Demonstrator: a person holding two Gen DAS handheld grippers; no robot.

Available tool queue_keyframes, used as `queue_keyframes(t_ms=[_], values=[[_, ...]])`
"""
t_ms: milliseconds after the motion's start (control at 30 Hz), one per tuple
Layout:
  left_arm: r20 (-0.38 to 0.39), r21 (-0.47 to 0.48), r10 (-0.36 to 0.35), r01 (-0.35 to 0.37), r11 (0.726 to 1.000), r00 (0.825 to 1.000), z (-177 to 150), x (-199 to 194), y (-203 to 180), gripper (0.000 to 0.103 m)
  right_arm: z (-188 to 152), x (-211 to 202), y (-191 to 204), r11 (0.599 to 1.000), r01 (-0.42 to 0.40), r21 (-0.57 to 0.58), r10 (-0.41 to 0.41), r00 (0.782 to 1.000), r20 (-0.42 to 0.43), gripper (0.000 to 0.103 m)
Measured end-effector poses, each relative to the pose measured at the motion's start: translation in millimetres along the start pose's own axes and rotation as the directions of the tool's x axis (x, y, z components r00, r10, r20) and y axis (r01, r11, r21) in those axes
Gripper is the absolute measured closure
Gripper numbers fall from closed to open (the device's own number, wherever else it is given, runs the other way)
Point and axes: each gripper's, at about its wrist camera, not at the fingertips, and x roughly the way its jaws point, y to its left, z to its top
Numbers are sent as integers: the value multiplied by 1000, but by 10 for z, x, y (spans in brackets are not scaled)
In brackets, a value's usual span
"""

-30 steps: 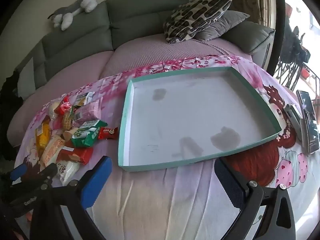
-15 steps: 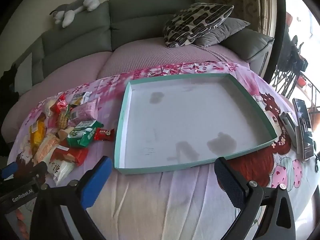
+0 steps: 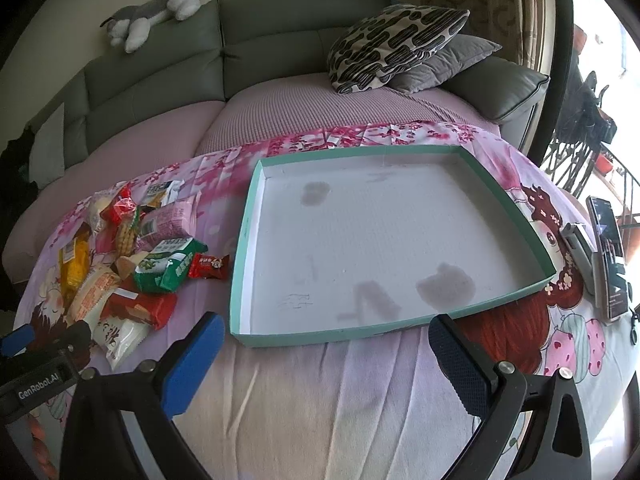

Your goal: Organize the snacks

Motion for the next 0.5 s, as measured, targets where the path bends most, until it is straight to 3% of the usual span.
queue_keyframes(t_ms=[500], values=[[-9, -15, 3, -3, 1000, 1000, -7, 22, 45, 0, -7, -9, -1, 1000, 0, -2, 0, 1000, -1, 0]])
